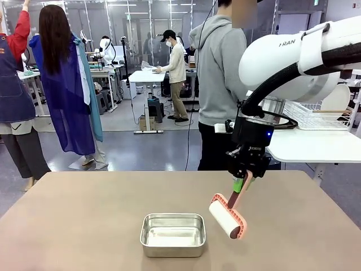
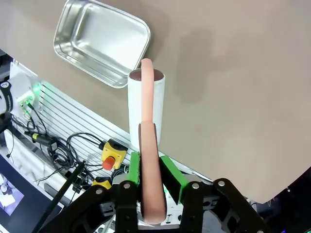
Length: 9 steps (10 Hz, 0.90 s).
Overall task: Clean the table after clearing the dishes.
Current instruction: When the right (or left) Handle tray is removed, use the right hand (or left hand) to clean the right (or left) side of the table with the Lint Roller.
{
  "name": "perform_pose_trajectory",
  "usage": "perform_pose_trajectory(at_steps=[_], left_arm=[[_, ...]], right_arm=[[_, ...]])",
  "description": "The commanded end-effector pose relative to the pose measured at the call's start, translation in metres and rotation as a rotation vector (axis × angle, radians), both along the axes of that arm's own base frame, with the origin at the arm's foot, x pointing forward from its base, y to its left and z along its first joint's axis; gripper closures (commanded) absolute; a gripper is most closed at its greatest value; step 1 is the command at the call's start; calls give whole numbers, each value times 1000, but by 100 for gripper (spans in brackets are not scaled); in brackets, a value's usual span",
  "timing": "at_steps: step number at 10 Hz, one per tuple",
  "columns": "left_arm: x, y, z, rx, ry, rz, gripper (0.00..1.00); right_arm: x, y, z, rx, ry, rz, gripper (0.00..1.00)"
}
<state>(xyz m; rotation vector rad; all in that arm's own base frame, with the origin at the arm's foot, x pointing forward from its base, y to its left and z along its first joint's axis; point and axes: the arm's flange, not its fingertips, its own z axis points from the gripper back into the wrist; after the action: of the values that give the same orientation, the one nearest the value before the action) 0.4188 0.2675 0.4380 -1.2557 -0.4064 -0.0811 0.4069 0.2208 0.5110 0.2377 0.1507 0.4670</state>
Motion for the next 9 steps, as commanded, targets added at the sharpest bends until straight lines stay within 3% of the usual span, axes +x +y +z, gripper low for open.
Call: perform_pose_trajectory(at_steps=[1,2,3,4,5,7,9], left_arm=[[-3,-3,4,8,15,19,0],[-3,-3,4,8,15,19,0],[-3,-3,4,8,15,19,0],[-3,-3,4,8,15,19,0],[-3,-3,4,8,15,19,0],[-3,-3,4,8,15,19,0],[-3,-3,4,8,15,19,0]], right_arm=[[1,8,4,11,-1,20,100],[0,0,0,0,0,0,77],[12,3,-7,20,-10,-98,77],[18,-20,-19,54,-22,-261,77],[18,-44,-28,130,0,-328,77],[29,-62,-45,242,7,-387,77],[62,-60,-66,257,103,-326,77]])
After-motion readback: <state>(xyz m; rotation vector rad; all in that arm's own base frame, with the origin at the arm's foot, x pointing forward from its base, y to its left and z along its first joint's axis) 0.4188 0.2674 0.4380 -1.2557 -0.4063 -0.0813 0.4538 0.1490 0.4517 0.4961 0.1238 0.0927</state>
